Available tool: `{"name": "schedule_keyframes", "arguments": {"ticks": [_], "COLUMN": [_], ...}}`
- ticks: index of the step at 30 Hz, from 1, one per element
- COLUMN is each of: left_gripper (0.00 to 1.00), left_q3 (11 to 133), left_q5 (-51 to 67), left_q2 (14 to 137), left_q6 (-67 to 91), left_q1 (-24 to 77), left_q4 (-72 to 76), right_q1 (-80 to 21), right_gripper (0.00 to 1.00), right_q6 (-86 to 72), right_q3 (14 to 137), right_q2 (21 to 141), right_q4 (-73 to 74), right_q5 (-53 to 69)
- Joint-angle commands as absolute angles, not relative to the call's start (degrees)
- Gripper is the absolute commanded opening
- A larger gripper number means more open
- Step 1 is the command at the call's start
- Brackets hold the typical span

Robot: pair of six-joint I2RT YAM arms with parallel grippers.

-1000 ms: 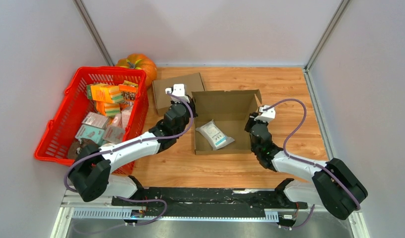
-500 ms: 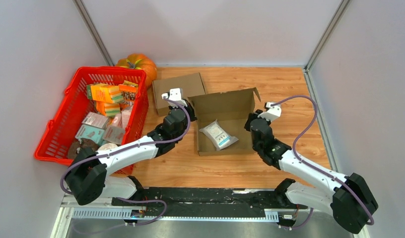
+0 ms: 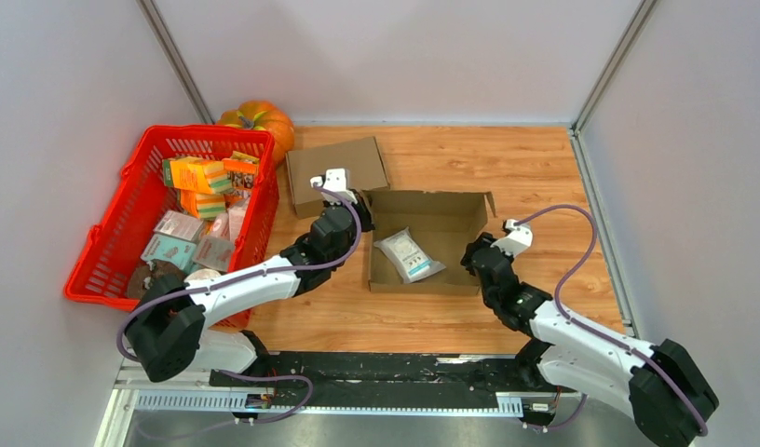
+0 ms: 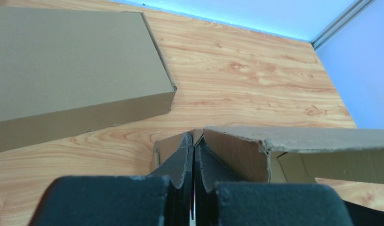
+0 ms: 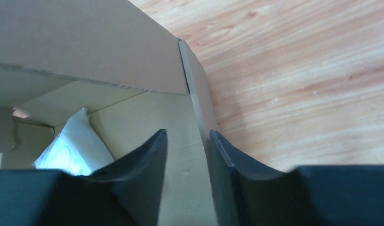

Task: Fold the paper box

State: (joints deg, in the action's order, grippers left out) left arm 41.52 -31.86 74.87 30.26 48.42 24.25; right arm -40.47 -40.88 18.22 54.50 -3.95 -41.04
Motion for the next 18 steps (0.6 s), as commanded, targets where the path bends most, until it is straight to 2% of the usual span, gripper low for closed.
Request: {"name": "schedule_keyframes", "arguments": {"ticks": [1, 2, 3, 5, 6, 9, 11, 14, 18], "left_gripper": [0.0, 0.0, 0.0, 0.0, 0.0, 0.0, 0.0, 0.0, 0.0], "left_q3": [39.64, 39.64, 39.73, 39.64, 39.73, 39.82, 39.99, 40.43, 40.69], "left_q5": [-29.0, -29.0, -29.09, -29.0, -29.0, -28.83, -28.65, -28.83, -30.23], "left_q2": [77.52, 77.69, 77.87, 78.05, 78.05, 77.87, 77.96, 78.31, 78.31], "left_q6": [31.47, 31.2, 31.2, 30.76, 30.41, 29.62, 29.01, 27.69, 25.76], "left_q1": [49.74, 49.83, 49.92, 50.1, 50.18, 50.45, 50.71, 51.76, 53.52], "left_q4": [21.27, 21.27, 21.1, 20.92, 20.57, 20.21, 20.21, 19.86, 18.46], "right_q1": [-40.78, -40.96, -40.96, -40.96, -41.04, -40.96, -41.04, -41.04, -41.04], "right_gripper": [0.49, 0.51, 0.59, 0.67, 0.71, 0.82, 0.99, 1.0, 1.0], "right_q6": [-46.23, -47.27, -47.29, -46.41, -47.1, -47.89, -47.91, -50.02, -42.21], "right_q3": [21.44, 21.45, 21.53, 23.1, 26.07, 32.49, 33.4, 40.31, 55.7], "right_q2": [48.27, 46.25, 41.53, 36.41, 31.43, 22.45, 19.0, 17.22, 26.94], "right_q4": [8.41, 11.22, 16.21, 23.25, 32.69, 44.95, 44.49, 47.1, 53.26], "right_q5": [-38.42, -35.1, -32.81, -26.76, -25.85, -20.58, -12.89, -13.35, -22.66]}}
